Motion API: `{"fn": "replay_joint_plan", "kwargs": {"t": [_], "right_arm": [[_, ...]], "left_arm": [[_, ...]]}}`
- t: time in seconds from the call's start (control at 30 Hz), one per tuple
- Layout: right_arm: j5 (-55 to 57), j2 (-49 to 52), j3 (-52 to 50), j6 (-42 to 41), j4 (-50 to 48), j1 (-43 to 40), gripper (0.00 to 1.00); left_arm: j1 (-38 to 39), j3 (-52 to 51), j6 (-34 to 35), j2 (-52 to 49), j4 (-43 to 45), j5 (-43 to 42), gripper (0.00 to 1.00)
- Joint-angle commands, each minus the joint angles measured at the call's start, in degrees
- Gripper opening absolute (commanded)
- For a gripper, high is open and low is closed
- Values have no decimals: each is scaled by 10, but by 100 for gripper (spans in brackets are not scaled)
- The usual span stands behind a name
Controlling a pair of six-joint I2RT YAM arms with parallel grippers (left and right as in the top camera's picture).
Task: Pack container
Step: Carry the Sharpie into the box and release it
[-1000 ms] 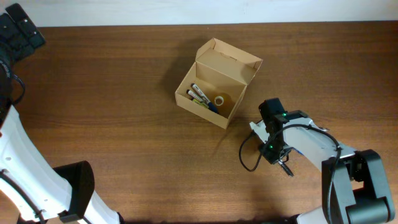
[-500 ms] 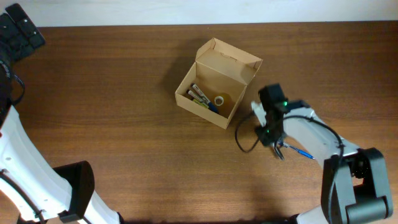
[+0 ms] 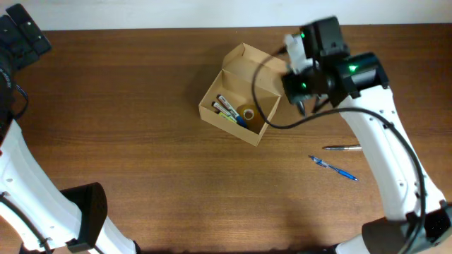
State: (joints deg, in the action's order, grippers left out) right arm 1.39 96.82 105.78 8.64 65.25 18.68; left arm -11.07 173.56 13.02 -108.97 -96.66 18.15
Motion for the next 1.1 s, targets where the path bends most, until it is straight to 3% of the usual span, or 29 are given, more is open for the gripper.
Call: {"fn": "replay_joint_plan", "kwargs": {"t": [0.0, 0.17, 0.47, 1.03, 1.07], "right_arm": [[-12, 1, 31, 114, -23, 51, 4], [-8, 39, 28, 169, -66, 77, 4], [-26, 200, 28, 242, -62, 78, 4], [-57, 275, 28, 241, -89, 83, 4], [-57, 276, 28, 240, -87, 83, 8]], "left_arm": [[-4, -1, -5, -4, 0, -4, 100], [-4, -1, -5, -4, 0, -4, 100], [-4, -1, -5, -4, 0, -4, 100], [-4, -1, -5, -4, 0, -4, 100], [-4, -1, -5, -4, 0, -4, 100]]}}
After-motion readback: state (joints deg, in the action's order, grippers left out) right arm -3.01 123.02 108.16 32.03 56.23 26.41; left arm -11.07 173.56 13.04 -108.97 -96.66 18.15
